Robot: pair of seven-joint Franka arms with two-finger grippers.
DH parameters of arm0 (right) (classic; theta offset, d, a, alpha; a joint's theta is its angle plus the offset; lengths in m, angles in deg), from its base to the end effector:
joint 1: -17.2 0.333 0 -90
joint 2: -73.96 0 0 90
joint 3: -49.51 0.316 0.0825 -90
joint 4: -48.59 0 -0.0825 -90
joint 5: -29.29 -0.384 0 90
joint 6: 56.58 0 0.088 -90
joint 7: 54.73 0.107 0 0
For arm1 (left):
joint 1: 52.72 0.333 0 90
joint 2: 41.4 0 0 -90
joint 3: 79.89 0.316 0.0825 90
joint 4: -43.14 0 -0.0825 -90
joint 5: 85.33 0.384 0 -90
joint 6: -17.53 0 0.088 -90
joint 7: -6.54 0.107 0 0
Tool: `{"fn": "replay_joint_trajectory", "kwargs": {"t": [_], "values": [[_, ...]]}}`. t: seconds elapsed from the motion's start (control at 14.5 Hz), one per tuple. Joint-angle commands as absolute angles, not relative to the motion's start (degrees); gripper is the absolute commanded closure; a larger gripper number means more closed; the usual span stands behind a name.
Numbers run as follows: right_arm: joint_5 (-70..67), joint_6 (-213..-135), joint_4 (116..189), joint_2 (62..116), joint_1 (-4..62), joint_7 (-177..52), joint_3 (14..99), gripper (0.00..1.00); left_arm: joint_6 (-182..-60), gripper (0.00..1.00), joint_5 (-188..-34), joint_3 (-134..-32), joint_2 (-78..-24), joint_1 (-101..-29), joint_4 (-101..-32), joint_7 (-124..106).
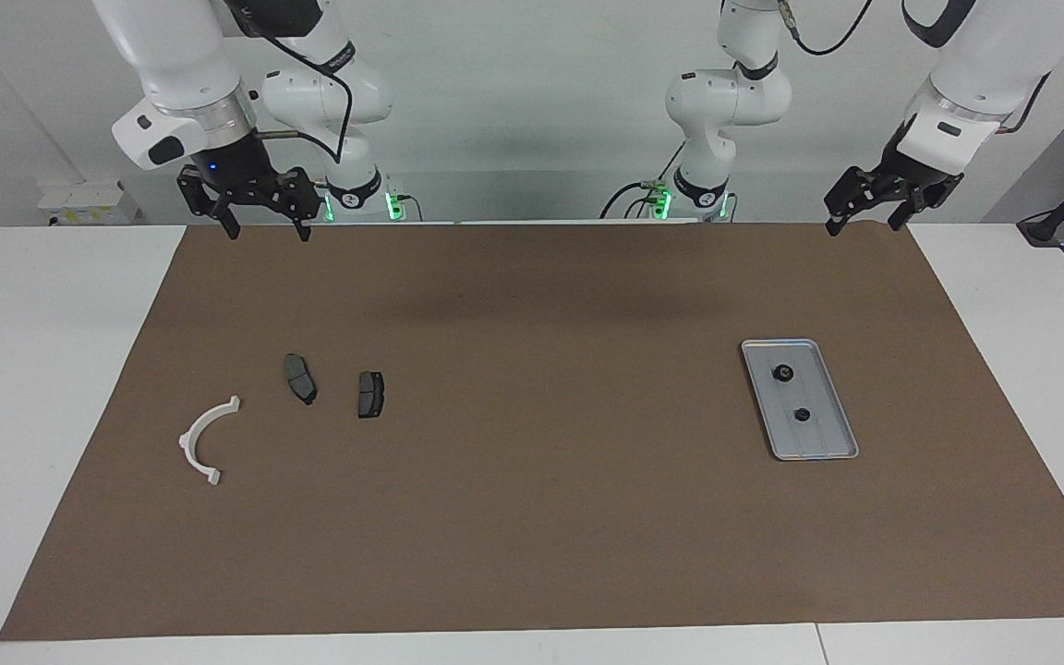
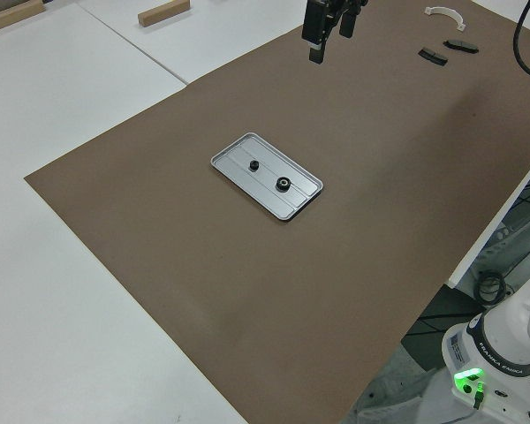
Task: Place bearing gear from tray to pile
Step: 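Lower the left gripper onto a black bearing in the tray and grasp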
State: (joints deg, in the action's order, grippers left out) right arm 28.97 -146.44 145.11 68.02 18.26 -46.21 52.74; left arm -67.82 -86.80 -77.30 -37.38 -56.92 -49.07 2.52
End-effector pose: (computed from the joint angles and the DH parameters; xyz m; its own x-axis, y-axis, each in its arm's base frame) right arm 0.5192 0.0411 0.6263 0.9972 -0.0741 -0.0126 -0.0741 -0.9972 0.0021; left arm 0.5237 -0.0167 0.6374 0.9979 0.0397 -0.0515 0.0411 -0.9988 0.0253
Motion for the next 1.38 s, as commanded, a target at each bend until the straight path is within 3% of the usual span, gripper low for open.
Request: {"fn": "replay_joint_trajectory", "kwargs": {"t": [0.0, 0.21, 0.48, 1.31], "values": [[29.21, -146.41, 145.27, 67.37, 17.64, -46.11, 52.94, 0.0, -68.25, 0.0, -87.79, -76.99, -35.51, -56.77, -51.07, 3.55], [29.29, -146.41, 145.27, 67.37, 17.64, -46.11, 52.94, 0.0, -69.91, 0.0, -87.62, -76.99, -35.25, -56.77, -52.38, 3.82], [29.21, -146.41, 145.27, 67.37, 17.64, -46.11, 52.94, 0.0, -86.85, 0.0, -87.62, -77.08, -32.17, -56.85, -68.54, 5.58], [29.12, -146.5, 145.36, 67.28, 17.73, -46.11, 53.02, 0.0, -112.53, 0.0, -87.7, -76.11, -41.92, -55.19, -81.04, 10.68]]}}
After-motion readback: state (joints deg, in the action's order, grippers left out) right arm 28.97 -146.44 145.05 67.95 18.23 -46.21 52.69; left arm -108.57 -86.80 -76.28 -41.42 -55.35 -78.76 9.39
